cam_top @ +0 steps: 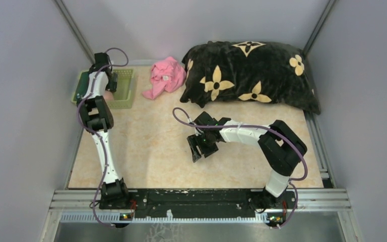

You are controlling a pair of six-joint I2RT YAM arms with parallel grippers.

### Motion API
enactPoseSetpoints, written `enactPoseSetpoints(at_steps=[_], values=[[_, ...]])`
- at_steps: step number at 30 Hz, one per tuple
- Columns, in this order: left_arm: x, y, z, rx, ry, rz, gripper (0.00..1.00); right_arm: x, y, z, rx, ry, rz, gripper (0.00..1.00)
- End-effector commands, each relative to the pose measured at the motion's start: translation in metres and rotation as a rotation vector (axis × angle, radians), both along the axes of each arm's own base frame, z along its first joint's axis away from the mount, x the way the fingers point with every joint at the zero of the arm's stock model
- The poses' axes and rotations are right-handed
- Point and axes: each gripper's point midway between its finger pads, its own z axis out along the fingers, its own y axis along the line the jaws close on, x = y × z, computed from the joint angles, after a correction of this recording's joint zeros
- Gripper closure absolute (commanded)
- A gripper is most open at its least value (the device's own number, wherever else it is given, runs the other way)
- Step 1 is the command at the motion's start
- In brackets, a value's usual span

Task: Roll the towels
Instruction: Place the towel in the bin.

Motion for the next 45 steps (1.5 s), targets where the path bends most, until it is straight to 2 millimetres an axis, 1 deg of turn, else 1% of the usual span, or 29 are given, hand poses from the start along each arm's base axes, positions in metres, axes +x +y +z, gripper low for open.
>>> enactPoseSetpoints(at_steps=[1,4,9,13,16,23,28,33,37,40,43,44,45], values=[[-0.007,0.024,-0.029,0.009,0.028,0.021,0.12,0.008,-0.002,0.000,-0.053,-0.036,-0.014,0.35],[-0.005,0.016,-0.025,-0.026,0.008,0.003,0.06,0.009,-0.004,0.002,-0.067,-0.049,-0.017,0.35],[-0.003,0.002,-0.025,-0.099,-0.006,-0.029,0.05,0.010,-0.007,0.007,-0.077,-0.068,-0.018,0.35],[-0.001,-0.008,-0.017,-0.157,-0.034,-0.058,0.04,0.011,-0.009,0.008,-0.083,-0.075,-0.015,0.35],[0.000,-0.009,-0.007,-0.180,-0.072,-0.062,0.01,0.011,-0.009,0.007,-0.083,-0.075,-0.013,0.35],[0.000,-0.001,0.014,-0.179,-0.117,-0.050,0.01,0.012,-0.010,0.004,-0.094,-0.076,-0.006,0.35],[0.001,-0.002,0.025,-0.180,-0.143,-0.048,0.01,0.013,-0.010,0.006,-0.094,-0.089,-0.003,0.35],[0.004,-0.013,0.051,-0.215,-0.209,-0.085,0.01,0.017,-0.012,0.012,-0.095,-0.116,-0.001,0.35],[0.002,-0.018,0.070,-0.229,-0.247,-0.096,0.01,0.019,-0.010,0.016,-0.082,-0.131,0.000,0.35],[-0.002,-0.021,0.076,-0.240,-0.260,-0.098,0.01,0.019,-0.011,0.019,-0.077,-0.141,0.002,0.35],[-0.005,-0.026,0.078,-0.267,-0.264,-0.095,0.01,0.019,-0.014,0.018,-0.085,-0.144,0.002,0.35],[-0.006,-0.029,0.079,-0.284,-0.268,-0.096,0.01,0.020,-0.013,0.028,-0.064,-0.167,0.000,0.35],[-0.007,-0.034,0.081,-0.307,-0.274,-0.102,0.01,0.021,-0.013,0.030,-0.063,-0.174,-0.002,0.35]])
